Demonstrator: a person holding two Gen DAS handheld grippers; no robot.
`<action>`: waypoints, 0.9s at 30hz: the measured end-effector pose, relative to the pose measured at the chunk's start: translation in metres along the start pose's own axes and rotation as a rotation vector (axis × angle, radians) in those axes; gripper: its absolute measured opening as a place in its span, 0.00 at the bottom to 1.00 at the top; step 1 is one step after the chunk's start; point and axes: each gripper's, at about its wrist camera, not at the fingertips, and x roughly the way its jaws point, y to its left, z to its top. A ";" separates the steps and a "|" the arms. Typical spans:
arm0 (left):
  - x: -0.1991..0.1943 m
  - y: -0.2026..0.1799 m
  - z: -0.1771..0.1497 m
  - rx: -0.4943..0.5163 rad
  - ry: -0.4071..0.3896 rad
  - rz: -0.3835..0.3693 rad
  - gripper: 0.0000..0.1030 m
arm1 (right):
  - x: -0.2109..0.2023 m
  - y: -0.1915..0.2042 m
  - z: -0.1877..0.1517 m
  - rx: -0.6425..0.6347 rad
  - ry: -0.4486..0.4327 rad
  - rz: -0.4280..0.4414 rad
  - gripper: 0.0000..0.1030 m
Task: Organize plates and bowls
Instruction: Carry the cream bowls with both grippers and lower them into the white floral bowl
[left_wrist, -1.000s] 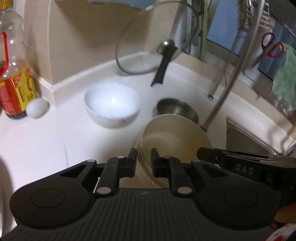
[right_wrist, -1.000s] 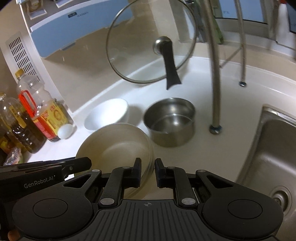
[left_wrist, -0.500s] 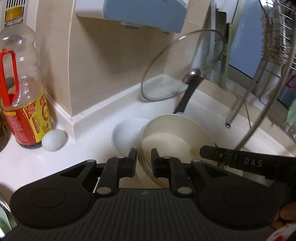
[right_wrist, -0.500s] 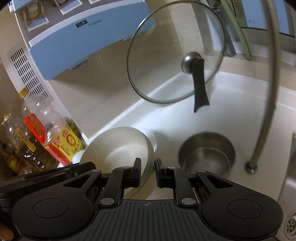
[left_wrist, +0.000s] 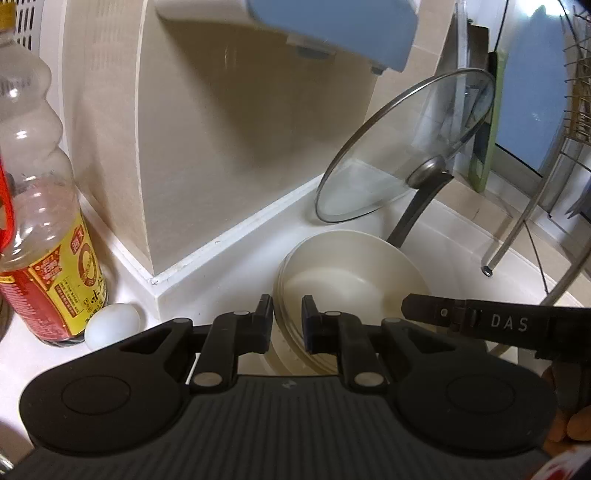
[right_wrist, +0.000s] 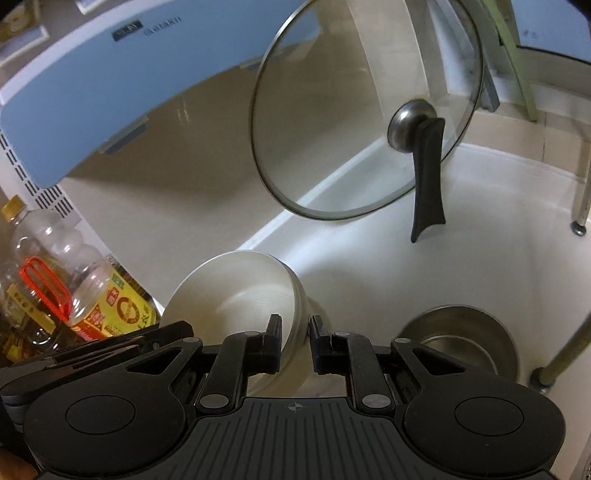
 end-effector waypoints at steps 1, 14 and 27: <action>0.003 0.002 0.001 -0.005 0.006 -0.001 0.14 | 0.003 0.000 0.001 0.001 0.005 -0.002 0.16; 0.023 0.005 -0.002 -0.014 0.050 -0.009 0.14 | 0.025 -0.009 -0.002 0.017 0.053 -0.026 0.16; 0.029 0.005 -0.005 -0.014 0.067 -0.004 0.14 | 0.031 -0.011 -0.007 0.022 0.078 -0.025 0.16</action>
